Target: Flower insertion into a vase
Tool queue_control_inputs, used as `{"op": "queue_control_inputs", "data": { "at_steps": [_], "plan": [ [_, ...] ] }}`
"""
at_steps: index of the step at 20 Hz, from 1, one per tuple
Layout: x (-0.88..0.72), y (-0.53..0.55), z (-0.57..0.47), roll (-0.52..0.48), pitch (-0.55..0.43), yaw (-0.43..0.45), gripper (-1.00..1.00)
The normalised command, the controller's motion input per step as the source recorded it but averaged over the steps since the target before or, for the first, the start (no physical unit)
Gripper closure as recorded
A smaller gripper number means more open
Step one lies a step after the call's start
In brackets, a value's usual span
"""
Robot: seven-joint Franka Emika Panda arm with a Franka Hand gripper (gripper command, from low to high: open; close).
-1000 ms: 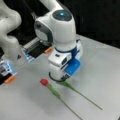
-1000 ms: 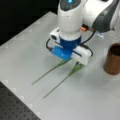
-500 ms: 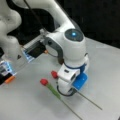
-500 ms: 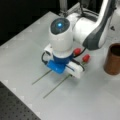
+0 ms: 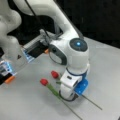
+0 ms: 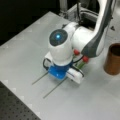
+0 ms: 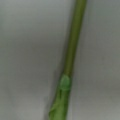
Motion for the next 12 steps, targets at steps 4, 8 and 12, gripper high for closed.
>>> {"op": "queue_control_inputs", "data": {
  "at_steps": [4, 8, 12],
  "plan": [
    [0.12, 0.04, -0.09, 0.070, 0.033, -0.056, -1.00],
    [0.11, 0.04, -0.12, 0.094, -0.001, -0.059, -1.00],
    [0.09, 0.05, -0.11, 0.096, -0.024, -0.062, 1.00]
  ]
}}
